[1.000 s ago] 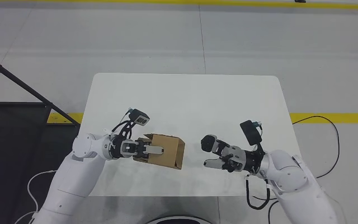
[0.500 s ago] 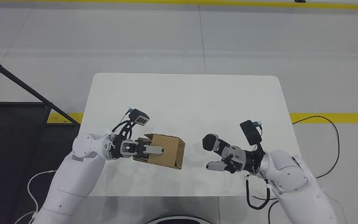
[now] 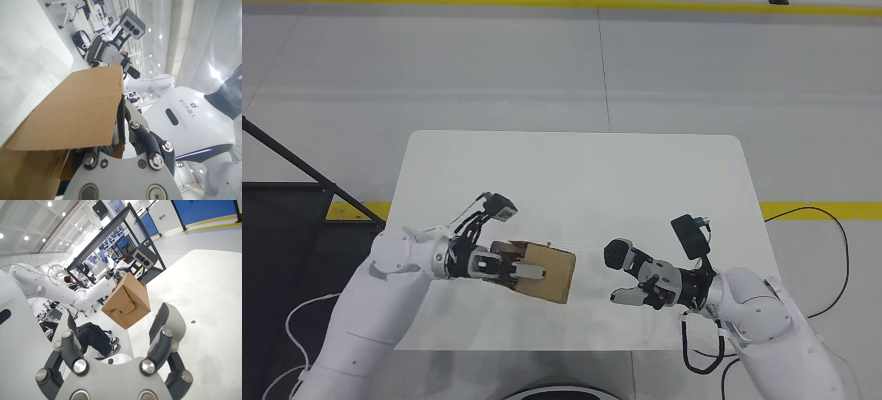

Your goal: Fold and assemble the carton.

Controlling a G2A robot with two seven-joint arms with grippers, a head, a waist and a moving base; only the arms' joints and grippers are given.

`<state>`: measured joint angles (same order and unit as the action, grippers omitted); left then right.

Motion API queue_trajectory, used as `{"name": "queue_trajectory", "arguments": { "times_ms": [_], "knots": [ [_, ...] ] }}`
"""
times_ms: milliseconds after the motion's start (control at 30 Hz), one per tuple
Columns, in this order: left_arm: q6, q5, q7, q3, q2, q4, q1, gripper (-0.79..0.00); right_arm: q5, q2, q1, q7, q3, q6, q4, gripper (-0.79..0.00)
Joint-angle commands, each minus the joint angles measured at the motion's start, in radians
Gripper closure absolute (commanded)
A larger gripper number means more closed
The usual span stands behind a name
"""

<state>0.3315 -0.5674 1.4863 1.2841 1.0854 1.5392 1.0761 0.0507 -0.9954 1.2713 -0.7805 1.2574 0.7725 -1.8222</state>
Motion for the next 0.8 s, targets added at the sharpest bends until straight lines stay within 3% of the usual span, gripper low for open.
{"name": "queue_trajectory", "arguments": {
  "times_ms": [0,233,467,767],
  "knots": [
    [-0.014,0.099,0.016,-0.004,-0.007,0.017,-0.033,0.000,0.000,0.000,0.000,0.000,0.000,0.000,0.000,-0.785],
    [-0.013,0.415,0.015,-0.066,-0.056,0.157,-0.122,0.000,0.000,0.000,0.000,0.000,0.000,0.000,0.000,-0.785],
    [0.050,0.794,-0.047,-0.240,-0.139,0.262,-0.219,0.000,0.000,0.000,0.000,0.000,0.000,0.000,0.000,-0.785],
    [0.050,0.794,-0.047,-0.240,-0.139,0.262,-0.219,0.000,0.000,0.000,0.000,0.000,0.000,0.000,0.000,-0.785]
  ]
}}
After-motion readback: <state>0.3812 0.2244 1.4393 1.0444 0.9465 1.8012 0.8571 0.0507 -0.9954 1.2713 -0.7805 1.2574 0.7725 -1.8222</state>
